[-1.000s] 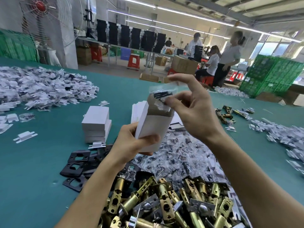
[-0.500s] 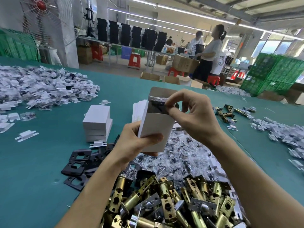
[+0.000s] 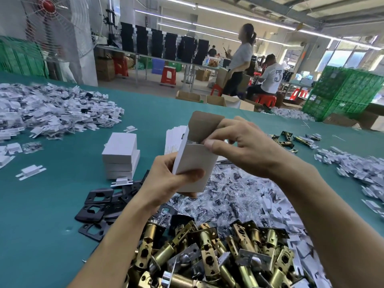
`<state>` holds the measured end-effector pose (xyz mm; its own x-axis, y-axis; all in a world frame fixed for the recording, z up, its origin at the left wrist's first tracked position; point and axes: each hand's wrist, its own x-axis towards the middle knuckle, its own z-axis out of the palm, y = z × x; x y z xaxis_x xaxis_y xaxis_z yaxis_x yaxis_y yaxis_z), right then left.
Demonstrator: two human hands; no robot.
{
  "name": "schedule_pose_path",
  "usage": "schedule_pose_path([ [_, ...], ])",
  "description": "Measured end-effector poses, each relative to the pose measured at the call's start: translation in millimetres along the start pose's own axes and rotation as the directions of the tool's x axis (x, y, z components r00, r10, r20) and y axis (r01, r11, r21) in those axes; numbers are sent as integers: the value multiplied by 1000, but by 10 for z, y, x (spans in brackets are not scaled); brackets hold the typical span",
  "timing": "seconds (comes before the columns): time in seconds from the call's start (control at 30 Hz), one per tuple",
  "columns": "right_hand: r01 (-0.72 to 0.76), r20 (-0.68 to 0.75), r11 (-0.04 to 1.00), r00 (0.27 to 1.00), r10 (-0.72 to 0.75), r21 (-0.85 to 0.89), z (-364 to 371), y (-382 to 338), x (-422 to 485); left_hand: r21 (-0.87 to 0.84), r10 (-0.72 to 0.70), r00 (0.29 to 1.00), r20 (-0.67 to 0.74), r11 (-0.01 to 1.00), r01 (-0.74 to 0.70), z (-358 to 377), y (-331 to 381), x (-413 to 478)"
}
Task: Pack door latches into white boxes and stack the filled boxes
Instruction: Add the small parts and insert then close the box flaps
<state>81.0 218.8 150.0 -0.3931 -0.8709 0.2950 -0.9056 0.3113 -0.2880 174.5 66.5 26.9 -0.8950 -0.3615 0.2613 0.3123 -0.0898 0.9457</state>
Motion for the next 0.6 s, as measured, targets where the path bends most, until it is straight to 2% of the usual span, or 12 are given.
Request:
schedule_pose_path([
  [0.1, -1, 75, 968, 997, 21, -249, -14, -78, -17, 5, -18, 1000, -15, 1000, 18, -13, -11, -4],
  [0.17, 50, 84, 931, 996, -21, -362, -5, -113, -28, 5, -28, 1000, -3, 1000, 28, -3, -17, -10],
  [0.27, 129, 11, 961, 991, -130, -244, -17, -131, -56, 8, -18, 1000, 20, 1000, 18, 16, -12, -14],
  [0.33, 128, -42, 987, 990, -133, -96, -48, -124, -84, 21, -9, 1000, 29, 1000, 8, 27, -9, -12],
  [0.37, 121, -45, 990, 991, -125, -75, -59, -122, -95, 23, -8, 1000, 30, 1000, 7, 35, -9, -11],
  [0.5, 67, 59, 971, 997, -55, -230, -45, -121, -88, 29, 6, 999, 42, 1000, -7, 42, 1, -26],
  [0.6, 45, 130, 978, 991, -18, -204, -15, -103, -110, 30, 9, 999, 41, 1000, -10, 37, 5, -33],
])
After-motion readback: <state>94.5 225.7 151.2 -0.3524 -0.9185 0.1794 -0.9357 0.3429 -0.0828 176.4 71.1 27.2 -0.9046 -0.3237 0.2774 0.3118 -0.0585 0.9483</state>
